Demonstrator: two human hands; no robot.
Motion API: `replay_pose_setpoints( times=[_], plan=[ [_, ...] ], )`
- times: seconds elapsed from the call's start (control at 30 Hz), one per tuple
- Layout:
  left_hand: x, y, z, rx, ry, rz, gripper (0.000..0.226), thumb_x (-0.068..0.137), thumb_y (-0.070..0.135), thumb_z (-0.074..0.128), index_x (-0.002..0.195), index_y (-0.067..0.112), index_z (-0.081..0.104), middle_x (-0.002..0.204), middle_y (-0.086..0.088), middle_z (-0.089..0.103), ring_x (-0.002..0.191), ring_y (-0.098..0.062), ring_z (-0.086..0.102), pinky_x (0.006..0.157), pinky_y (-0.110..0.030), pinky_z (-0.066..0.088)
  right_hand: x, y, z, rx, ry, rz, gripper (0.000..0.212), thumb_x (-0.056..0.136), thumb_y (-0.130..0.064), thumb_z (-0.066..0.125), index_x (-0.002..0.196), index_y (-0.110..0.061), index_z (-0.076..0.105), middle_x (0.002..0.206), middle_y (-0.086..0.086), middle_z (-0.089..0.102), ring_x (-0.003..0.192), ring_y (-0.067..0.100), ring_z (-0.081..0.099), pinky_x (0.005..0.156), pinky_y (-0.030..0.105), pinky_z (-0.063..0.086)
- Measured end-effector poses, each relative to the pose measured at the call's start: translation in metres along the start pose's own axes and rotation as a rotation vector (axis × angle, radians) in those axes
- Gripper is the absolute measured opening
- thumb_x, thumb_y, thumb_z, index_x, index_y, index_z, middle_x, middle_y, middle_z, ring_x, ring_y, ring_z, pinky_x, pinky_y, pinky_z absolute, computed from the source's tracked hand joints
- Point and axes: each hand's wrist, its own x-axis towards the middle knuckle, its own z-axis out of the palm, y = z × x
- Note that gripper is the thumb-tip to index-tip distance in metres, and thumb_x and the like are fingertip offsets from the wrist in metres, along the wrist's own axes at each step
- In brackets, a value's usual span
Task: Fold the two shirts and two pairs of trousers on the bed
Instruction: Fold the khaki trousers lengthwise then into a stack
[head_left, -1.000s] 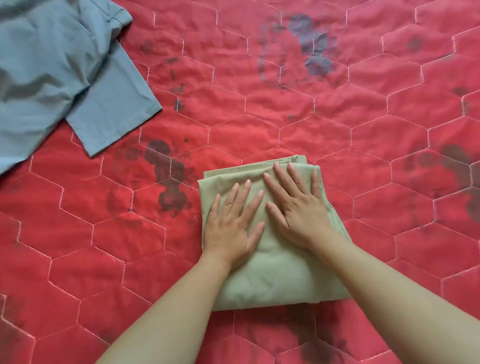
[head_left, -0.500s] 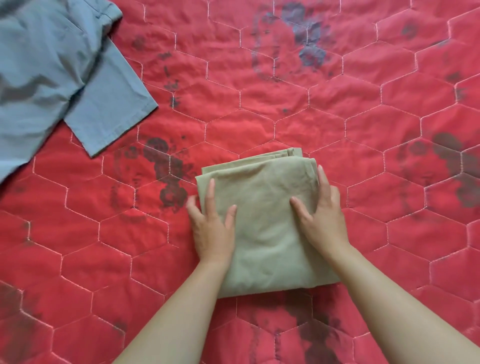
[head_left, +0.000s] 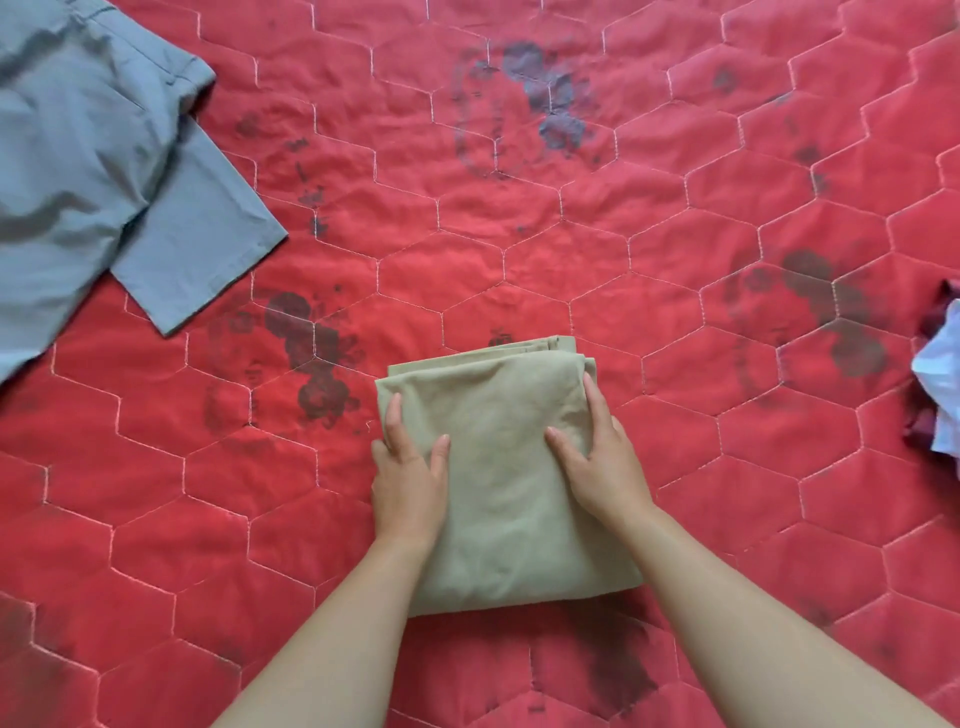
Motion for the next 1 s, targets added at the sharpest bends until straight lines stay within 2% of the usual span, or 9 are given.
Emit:
replay_pose_setpoints(
  times=[0.07, 0.2, 0.5, 0.6, 0.67, 0.73, 0.8, 0.93, 1.0],
  plan=[
    [-0.012, 0.004, -0.003, -0.04, 0.007, 0.051, 0.068, 0.091, 0.034, 0.053, 0.146, 0.03, 0.013, 0.12, -0.018, 0.044, 0.097, -0.041, 0.056, 0.077, -0.04, 0.041, -0.013, 0.008, -0.007, 0.07, 0.038, 0.023, 0.069, 0.088, -0.041, 0.057, 0.141, -0.051, 0.015, 0.133, 0.006, 0.049, 0.123, 0.023, 0.046, 0.096, 0.033, 0.038],
    [-0.045, 0.05, -0.003, -0.101, 0.033, 0.186, 0.065, 0.091, 0.029, 0.053, 0.144, 0.033, 0.015, 0.121, -0.015, 0.044, 0.1, -0.037, 0.053, 0.074, -0.033, 0.036, -0.037, 0.021, -0.056, 0.17, 0.136, 0.012, 0.068, 0.087, -0.038, 0.059, 0.14, -0.052, 0.019, 0.141, -0.005, 0.044, 0.127, 0.013, 0.042, 0.094, 0.021, 0.031],
    [-0.136, 0.26, 0.088, -0.256, -0.092, 0.402, 0.063, 0.093, 0.023, 0.048, 0.143, 0.038, 0.013, 0.11, 0.006, 0.03, 0.101, -0.028, 0.053, 0.078, -0.028, 0.036, -0.041, 0.104, -0.302, 0.144, 0.365, -0.023, 0.066, 0.087, -0.034, 0.062, 0.144, -0.035, 0.028, 0.144, -0.004, 0.042, 0.131, 0.012, 0.04, 0.106, 0.025, 0.03],
    [-0.164, 0.33, 0.141, -0.321, -0.097, 0.445, 0.063, 0.093, 0.021, 0.05, 0.143, 0.035, 0.015, 0.115, 0.006, 0.031, 0.105, -0.021, 0.049, 0.081, -0.024, 0.035, -0.027, 0.144, -0.387, 0.093, 0.407, -0.022, 0.067, 0.087, -0.036, 0.061, 0.144, -0.036, 0.027, 0.14, 0.0, 0.048, 0.128, 0.016, 0.044, 0.108, 0.035, 0.034],
    [-0.18, 0.369, 0.177, -0.368, -0.1, 0.487, 0.062, 0.093, 0.019, 0.052, 0.144, 0.03, 0.018, 0.119, 0.005, 0.033, 0.109, -0.013, 0.043, 0.083, -0.016, 0.031, -0.018, 0.171, -0.436, 0.049, 0.432, -0.008, 0.067, 0.087, -0.037, 0.061, 0.144, -0.037, 0.025, 0.138, 0.003, 0.05, 0.127, 0.019, 0.045, 0.106, 0.035, 0.035],
    [-0.189, 0.403, 0.209, -0.393, -0.111, 0.526, 0.061, 0.092, 0.018, 0.052, 0.144, 0.027, 0.021, 0.118, 0.007, 0.031, 0.101, 0.001, 0.038, 0.082, -0.008, 0.025, -0.008, 0.196, -0.473, 0.018, 0.456, 0.002, 0.068, 0.087, -0.037, 0.06, 0.145, -0.033, 0.026, 0.139, 0.006, 0.048, 0.128, 0.021, 0.045, 0.104, 0.031, 0.034],
    [-0.192, 0.428, 0.237, -0.388, -0.121, 0.522, 0.06, 0.092, 0.019, 0.052, 0.143, 0.03, 0.021, 0.117, 0.009, 0.031, 0.093, 0.01, 0.033, 0.082, -0.01, 0.026, 0.004, 0.22, -0.499, 0.001, 0.455, 0.032, 0.067, 0.088, -0.037, 0.059, 0.146, -0.031, 0.025, 0.139, 0.01, 0.047, 0.127, 0.025, 0.045, 0.102, 0.033, 0.036],
    [-0.181, 0.455, 0.273, -0.337, -0.112, 0.507, 0.061, 0.092, 0.024, 0.052, 0.142, 0.037, 0.018, 0.116, 0.01, 0.034, 0.095, 0.0, 0.038, 0.085, -0.02, 0.031, 0.034, 0.253, -0.515, 0.023, 0.411, 0.048, 0.068, 0.089, -0.038, 0.057, 0.147, -0.031, 0.021, 0.141, 0.01, 0.044, 0.129, 0.025, 0.042, 0.102, 0.031, 0.033],
    [-0.172, 0.458, 0.284, -0.226, -0.123, 0.485, 0.064, 0.092, 0.026, 0.051, 0.144, 0.037, 0.013, 0.123, 0.0, 0.037, 0.1, -0.015, 0.047, 0.083, -0.027, 0.035, 0.047, 0.263, -0.514, 0.001, 0.353, 0.099, 0.069, 0.091, -0.039, 0.054, 0.148, -0.031, 0.016, 0.137, 0.013, 0.044, 0.126, 0.029, 0.043, 0.099, 0.035, 0.035]
  ],
)
